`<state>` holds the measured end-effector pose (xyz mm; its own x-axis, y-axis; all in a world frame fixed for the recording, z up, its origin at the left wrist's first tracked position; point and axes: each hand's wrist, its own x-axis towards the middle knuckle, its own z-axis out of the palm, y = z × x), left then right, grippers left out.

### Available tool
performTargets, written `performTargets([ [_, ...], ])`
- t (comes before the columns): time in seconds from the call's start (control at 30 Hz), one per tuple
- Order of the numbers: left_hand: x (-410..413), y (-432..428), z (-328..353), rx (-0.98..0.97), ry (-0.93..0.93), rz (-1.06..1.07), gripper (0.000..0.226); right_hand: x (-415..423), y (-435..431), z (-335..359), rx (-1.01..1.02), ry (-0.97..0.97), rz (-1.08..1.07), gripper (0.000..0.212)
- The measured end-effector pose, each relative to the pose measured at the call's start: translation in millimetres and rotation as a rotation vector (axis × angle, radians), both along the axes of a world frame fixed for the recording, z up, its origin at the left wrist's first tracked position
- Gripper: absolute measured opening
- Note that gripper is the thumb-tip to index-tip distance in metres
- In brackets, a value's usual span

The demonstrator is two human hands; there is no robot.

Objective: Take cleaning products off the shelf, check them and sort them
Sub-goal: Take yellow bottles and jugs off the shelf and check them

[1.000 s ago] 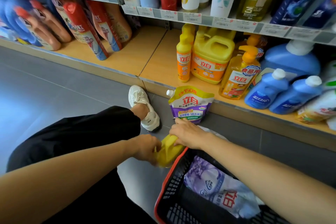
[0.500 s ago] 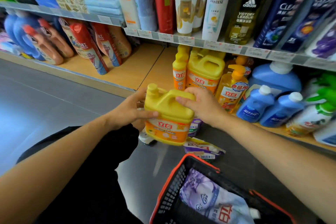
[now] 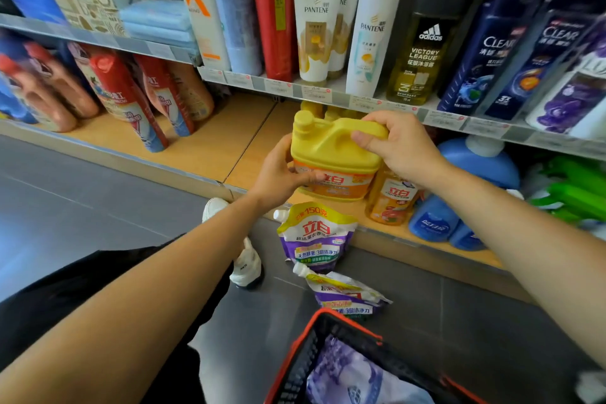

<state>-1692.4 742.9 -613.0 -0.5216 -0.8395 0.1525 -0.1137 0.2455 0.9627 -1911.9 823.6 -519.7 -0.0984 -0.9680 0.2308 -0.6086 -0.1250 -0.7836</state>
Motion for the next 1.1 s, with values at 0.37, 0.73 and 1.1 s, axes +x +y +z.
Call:
performTargets([
  [0.37, -29, -12, -78, 0.096, 0.0, 0.059, 0.069, -20, -30, -51, 0.09, 0.296, -0.047, 0.022],
  [0.73, -14, -10, -90, -0.181, -0.596, 0.238, 0.077, -20, -23, -74, 0.159, 0.501, -0.163, 0.034],
  [1.1, 41, 11, -109, -0.014, -0.816, 0.053, 0.03, -23, 0, -96, 0.206, 0.358, -0.044, 0.082],
])
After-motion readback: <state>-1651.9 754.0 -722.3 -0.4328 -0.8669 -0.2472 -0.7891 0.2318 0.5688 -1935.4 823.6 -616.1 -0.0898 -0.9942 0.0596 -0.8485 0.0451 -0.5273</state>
